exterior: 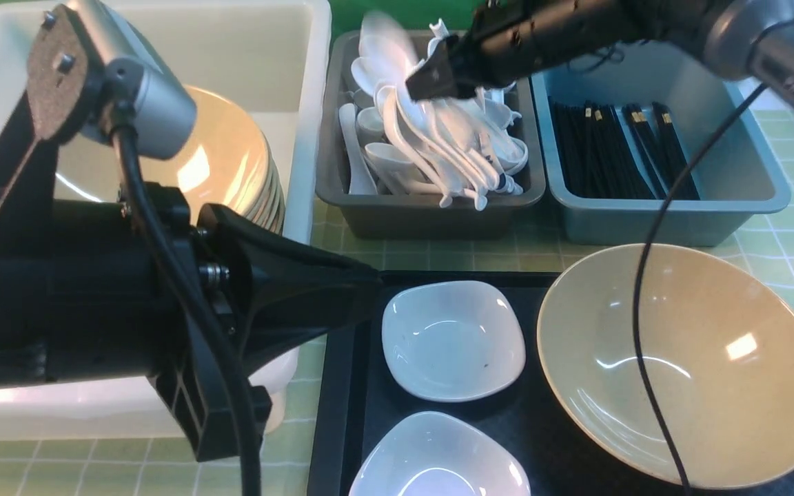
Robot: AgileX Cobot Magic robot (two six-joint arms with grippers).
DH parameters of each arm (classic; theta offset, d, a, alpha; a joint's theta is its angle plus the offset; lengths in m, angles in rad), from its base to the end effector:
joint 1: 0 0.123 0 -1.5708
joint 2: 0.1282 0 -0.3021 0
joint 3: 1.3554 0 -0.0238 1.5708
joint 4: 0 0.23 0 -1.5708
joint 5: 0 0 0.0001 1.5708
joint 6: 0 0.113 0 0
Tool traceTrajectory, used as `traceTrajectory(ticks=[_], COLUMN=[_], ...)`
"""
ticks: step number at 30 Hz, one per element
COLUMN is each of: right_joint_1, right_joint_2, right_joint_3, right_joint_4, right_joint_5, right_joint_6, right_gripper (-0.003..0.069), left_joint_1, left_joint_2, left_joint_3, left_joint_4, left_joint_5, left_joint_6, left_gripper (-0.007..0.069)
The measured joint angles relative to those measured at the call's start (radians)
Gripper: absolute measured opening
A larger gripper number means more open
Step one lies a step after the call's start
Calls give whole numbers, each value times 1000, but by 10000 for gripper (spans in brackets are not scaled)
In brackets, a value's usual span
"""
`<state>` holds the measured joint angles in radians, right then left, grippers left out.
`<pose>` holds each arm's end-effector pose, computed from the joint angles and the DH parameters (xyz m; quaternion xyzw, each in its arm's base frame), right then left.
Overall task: On green table put chopsticks spoon bowls plates into blue grey white boxes.
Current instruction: 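Place the white spoon into the bin of spoons with the right gripper, then grasp the large bowl on the tray by its rim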
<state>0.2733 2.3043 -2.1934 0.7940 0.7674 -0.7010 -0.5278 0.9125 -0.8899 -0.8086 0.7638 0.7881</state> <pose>0.5046 0.1996 0.2811 -0.2620 0.8265 0.2716 0.4176 0.1098 -0.1295 0.3736 0.3967 0.7467 -0.3131 0.4324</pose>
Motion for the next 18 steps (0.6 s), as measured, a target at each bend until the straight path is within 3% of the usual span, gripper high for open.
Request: traceTrajectory(ticks=[2,5,13,18], right_joint_1=[0,-9,-57,-57], right_joint_2=[-2,-35,-270,-488], right_joint_3=[-8,-11,-10,127], right_joint_4=[-22,-42,-98,-118], right_joint_5=[9,65,402,402], right_joint_6=[4,4,3,24], right_gripper=[466,532,559,559], left_joint_1=[0,0,0,0], left_joint_2=[0,0,14,79], left_joint_3=[0,0,0,0], left_joint_4=[22,82,276,266], left_joint_5=[-2,-16,-14,42], left_joint_6=[-33,-107,-355,-391], left_gripper=[-1,0,19,20])
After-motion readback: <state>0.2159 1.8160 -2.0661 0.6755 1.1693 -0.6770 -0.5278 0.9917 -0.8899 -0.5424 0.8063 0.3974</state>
